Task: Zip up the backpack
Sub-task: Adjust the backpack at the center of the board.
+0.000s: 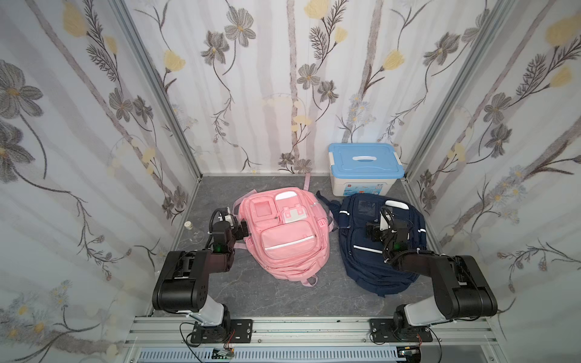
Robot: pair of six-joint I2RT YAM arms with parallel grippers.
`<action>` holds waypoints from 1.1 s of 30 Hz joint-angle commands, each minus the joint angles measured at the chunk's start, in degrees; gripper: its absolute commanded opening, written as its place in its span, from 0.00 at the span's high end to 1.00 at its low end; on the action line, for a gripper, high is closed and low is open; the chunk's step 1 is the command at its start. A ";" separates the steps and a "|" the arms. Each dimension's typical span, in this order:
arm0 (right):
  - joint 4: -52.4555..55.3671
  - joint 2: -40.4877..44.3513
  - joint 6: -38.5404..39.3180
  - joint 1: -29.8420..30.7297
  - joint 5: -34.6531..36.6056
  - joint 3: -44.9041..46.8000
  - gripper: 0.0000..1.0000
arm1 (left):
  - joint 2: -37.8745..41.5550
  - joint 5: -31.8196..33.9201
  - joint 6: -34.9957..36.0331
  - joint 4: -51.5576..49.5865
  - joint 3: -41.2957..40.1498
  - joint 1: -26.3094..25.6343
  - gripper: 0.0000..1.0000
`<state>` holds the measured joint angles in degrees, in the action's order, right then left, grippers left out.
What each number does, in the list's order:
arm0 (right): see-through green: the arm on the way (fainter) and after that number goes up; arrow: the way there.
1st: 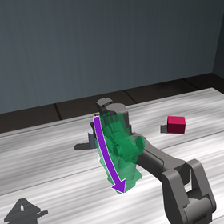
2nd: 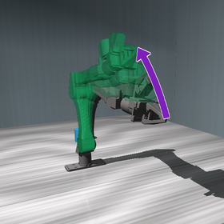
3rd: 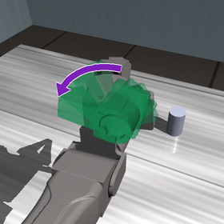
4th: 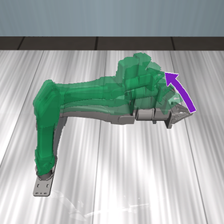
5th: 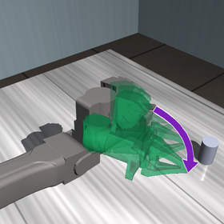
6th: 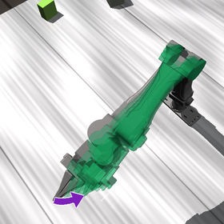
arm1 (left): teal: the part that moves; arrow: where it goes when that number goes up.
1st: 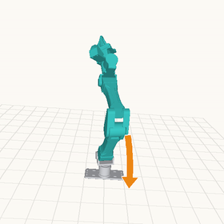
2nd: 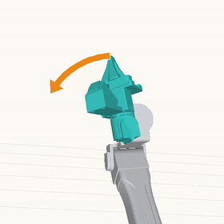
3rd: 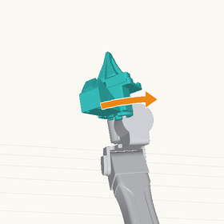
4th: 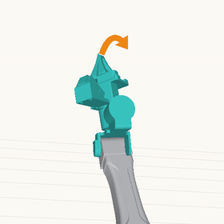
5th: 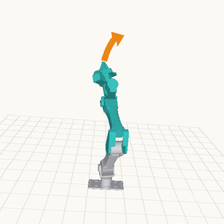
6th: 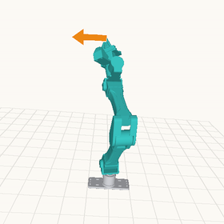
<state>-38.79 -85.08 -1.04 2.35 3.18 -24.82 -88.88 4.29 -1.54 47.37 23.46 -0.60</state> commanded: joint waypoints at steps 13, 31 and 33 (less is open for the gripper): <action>-2.17 0.18 -0.02 0.11 -0.25 0.06 0.00 | -0.03 -0.25 0.36 0.96 0.24 0.07 0.00; 48.69 10.20 -16.40 -1.47 3.09 -24.59 0.27 | 9.82 -0.91 0.96 -53.04 36.85 -5.99 0.01; 58.04 8.21 -22.12 -1.67 6.18 -30.41 0.27 | 6.61 -3.12 -0.42 -59.04 44.34 -9.06 0.00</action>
<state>-2.70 -75.22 -13.56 0.80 8.08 -50.83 -79.72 4.32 -1.72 6.00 61.87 -7.29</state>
